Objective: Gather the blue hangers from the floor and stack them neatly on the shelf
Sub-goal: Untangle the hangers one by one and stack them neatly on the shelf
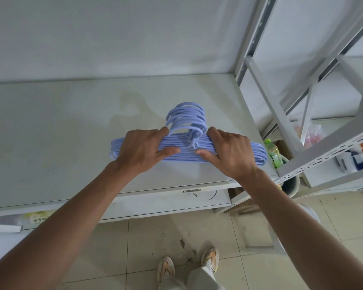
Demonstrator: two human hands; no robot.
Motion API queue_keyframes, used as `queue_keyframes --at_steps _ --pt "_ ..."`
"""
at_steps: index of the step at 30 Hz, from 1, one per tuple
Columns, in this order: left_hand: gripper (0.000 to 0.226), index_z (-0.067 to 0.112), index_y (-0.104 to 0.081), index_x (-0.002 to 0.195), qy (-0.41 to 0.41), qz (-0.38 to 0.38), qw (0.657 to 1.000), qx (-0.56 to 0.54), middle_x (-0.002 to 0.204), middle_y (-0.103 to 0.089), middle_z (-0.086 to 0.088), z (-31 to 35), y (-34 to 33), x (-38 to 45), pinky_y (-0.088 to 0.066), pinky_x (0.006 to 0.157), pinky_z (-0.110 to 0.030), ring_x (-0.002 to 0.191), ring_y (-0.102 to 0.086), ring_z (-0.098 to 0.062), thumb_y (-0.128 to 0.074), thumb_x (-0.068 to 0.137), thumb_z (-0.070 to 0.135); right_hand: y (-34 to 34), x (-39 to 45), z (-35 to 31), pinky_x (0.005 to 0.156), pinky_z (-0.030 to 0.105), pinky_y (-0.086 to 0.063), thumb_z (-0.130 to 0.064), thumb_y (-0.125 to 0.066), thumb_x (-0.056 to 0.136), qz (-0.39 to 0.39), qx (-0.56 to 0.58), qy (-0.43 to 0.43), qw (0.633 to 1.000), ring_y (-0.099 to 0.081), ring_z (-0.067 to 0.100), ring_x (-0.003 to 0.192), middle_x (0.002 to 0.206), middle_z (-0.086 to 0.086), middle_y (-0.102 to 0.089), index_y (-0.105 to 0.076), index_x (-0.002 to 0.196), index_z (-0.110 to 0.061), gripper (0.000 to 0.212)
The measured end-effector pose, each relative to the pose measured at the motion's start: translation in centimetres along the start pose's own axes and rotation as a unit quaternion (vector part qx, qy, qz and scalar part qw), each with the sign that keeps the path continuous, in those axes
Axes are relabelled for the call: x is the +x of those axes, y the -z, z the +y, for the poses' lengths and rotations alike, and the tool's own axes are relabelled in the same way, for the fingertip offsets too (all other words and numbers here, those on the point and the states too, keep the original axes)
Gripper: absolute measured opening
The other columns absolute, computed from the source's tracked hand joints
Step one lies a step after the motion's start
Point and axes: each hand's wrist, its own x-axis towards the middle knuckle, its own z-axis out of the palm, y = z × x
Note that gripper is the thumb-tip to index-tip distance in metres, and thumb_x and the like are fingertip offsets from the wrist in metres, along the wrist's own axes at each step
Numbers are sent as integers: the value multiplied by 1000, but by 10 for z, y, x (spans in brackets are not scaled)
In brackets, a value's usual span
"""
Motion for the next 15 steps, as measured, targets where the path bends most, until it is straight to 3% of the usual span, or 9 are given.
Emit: queue_keyframes --at_steps 5,11,15 --pt "88 15 -64 94 -14 -2 998 55 60 -67 -9 3 6 7 -44 52 -34 53 -66 -36 -6 93 81 0 10 -2 48 27 -30 -79 -19 95 -2 -9 -11 1000 -52 34 41 54 6 -56 -54 80 -9 79" --pt "78 15 -62 83 3 34 991 126 49 -59 -10 0 30 43 -28 49 -27 42 -59 -33 -15 98 75 11 54 16 49 32 -34 -71 -30 96 11 -19 -11 1000 -56 40 46 54 14 -57 -56 83 -7 70" --pt "75 14 -62 85 8 28 993 110 53 -61 -11 -5 13 33 -31 49 -29 46 -61 -36 -18 97 75 -5 48 13 49 32 -36 -72 -30 96 -7 -23 -9 1000 -55 39 46 53 10 -54 -55 84 -8 69"
